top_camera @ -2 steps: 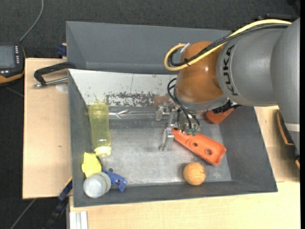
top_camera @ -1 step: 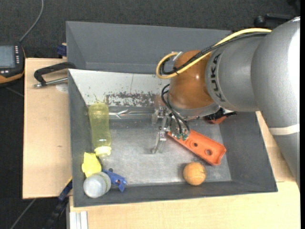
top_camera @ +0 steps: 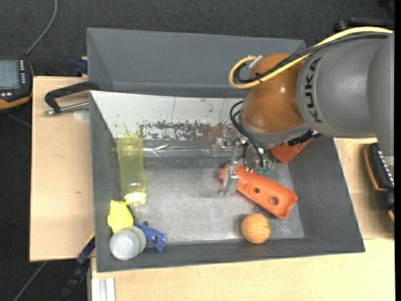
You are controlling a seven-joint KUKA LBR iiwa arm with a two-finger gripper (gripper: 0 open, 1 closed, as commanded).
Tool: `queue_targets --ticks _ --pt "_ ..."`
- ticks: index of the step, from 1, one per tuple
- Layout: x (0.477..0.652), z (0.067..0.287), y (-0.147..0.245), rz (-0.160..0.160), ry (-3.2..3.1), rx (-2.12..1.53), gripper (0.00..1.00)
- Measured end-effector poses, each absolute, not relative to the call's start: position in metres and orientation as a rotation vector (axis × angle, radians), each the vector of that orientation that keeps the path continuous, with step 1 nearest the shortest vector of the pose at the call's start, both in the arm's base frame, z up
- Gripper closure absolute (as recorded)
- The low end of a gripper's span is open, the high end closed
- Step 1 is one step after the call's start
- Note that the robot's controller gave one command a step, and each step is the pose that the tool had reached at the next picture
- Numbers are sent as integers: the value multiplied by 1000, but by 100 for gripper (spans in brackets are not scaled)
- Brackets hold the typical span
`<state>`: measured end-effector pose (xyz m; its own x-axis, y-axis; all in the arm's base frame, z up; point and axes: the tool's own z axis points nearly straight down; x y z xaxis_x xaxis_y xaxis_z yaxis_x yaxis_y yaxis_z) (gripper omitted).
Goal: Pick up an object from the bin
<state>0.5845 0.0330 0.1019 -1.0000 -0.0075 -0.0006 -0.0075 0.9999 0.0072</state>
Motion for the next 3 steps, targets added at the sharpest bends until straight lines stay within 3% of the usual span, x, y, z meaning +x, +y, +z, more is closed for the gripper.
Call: queue_targets --ticks 1,2,3 --pt "591 105 -7 4 3124 -55 0" --pt "592 78 -53 13 3134 -88 100" --pt "592 78 -53 14 3134 -88 100"
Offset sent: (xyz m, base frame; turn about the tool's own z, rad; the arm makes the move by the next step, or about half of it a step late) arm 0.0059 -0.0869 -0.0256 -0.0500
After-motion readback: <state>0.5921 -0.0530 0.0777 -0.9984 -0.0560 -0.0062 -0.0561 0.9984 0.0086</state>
